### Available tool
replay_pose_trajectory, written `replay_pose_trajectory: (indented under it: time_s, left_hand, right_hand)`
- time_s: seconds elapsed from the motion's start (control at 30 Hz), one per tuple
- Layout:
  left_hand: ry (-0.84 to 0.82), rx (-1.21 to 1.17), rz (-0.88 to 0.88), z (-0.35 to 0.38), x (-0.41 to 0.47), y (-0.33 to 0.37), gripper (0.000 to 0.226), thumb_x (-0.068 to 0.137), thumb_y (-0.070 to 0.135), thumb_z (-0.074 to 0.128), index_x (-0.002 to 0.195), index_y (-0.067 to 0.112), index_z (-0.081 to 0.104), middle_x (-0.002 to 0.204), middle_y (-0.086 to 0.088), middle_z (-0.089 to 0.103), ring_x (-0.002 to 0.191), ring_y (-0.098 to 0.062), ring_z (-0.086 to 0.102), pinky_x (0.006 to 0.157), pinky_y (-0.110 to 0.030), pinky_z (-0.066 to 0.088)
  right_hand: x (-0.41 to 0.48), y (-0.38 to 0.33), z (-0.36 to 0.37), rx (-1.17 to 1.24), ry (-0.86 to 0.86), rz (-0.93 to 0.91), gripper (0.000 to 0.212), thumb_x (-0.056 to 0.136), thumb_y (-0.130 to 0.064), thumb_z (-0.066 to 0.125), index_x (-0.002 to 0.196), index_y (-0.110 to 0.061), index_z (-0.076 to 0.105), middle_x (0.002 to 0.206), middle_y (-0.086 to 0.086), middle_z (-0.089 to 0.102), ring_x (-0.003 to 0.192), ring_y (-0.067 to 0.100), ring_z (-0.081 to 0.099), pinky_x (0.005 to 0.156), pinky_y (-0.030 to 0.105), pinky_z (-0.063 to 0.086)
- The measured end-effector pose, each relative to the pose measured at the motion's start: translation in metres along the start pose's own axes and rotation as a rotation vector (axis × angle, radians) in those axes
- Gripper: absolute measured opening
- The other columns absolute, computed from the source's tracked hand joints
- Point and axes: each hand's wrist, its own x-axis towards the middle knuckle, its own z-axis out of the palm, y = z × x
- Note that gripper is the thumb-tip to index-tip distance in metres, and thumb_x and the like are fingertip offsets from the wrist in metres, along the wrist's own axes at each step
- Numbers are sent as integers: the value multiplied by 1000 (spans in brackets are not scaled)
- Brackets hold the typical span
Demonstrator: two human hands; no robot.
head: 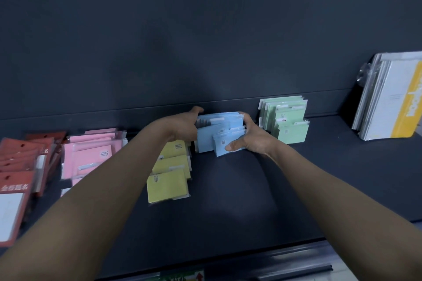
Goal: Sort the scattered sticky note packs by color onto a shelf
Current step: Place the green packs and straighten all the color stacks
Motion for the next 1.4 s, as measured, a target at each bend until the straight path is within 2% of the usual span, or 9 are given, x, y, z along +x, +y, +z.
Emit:
replay_pose_trajectory:
  time_s: [0.1,0.3,0.4,0.7,0.83,1.03,1.2,1.33,1.4]
  left_hand:
    - [67,-12,5,7,4,-3,67,81,10,63,138,17,29,110,-5,55,90,-17,55,68,-27,49]
    - [252,-196,33,23,14,-8,57,74,-6,62,125,7,41,117,-13,54,105,-28,57,83,-40,52]
    - [328,-229,6,27,19,-7,41,74,-7,63,107,8,46,110,-13,56,94,-23,54,76,-34,48]
    - [385,-418,117,35,31,-2,47,78,-11,49,119,10,54,112,-3,62,100,-17,60,75,-26,53]
    - [308,-383,57,50,33,-4,60,75,-2,51,131,20,42,121,-1,59,110,-20,56,92,-38,51]
    - [213,-504,56,64,33,5,78,83,-9,39,147,24,8,132,-2,45,110,-18,46,87,-28,43]
    - [206,-728,58,64,29,6,70,74,-19,37,135,14,32,102,-1,52,87,-13,51,52,-16,45]
    - [162,-675,68,75,29,7,96,60,-3,54,140,27,11,127,-4,47,115,-20,48,95,-34,48]
    - [211,-687,63,77,32,9,92,66,-8,57,139,27,11,134,-4,39,119,-21,44,99,-37,45]
  right_hand:
    - [-1,-2,0,-2,3,-9,98,67,-1,82,141,-31,25,117,-3,59,110,13,57,103,32,43]
    - [-3,-4,2,98,63,-47,89,72,9,75,138,-29,28,103,-13,57,90,2,59,70,11,47]
    - [-2,-4,3,156,75,-67,87,72,12,74,137,-28,32,106,-13,58,91,4,61,71,12,50]
    - [0,-17,-7,208,121,-49,70,70,16,71,129,-12,44,106,3,66,100,21,64,89,30,52]
    - [0,-11,-3,144,63,10,101,73,19,65,146,-29,14,119,7,53,110,25,57,99,35,47]
    - [5,-8,13,286,161,0,92,68,27,39,139,-29,20,90,2,48,75,17,50,60,27,43]
    - [5,-6,6,317,118,15,89,68,27,43,133,-32,26,106,0,56,108,29,57,95,41,49]
    - [3,-11,13,276,84,47,99,64,18,47,143,-32,18,118,4,57,115,28,55,99,40,47]
    - [2,-14,13,238,66,59,100,61,13,50,144,-31,17,123,7,55,115,28,56,101,41,46]
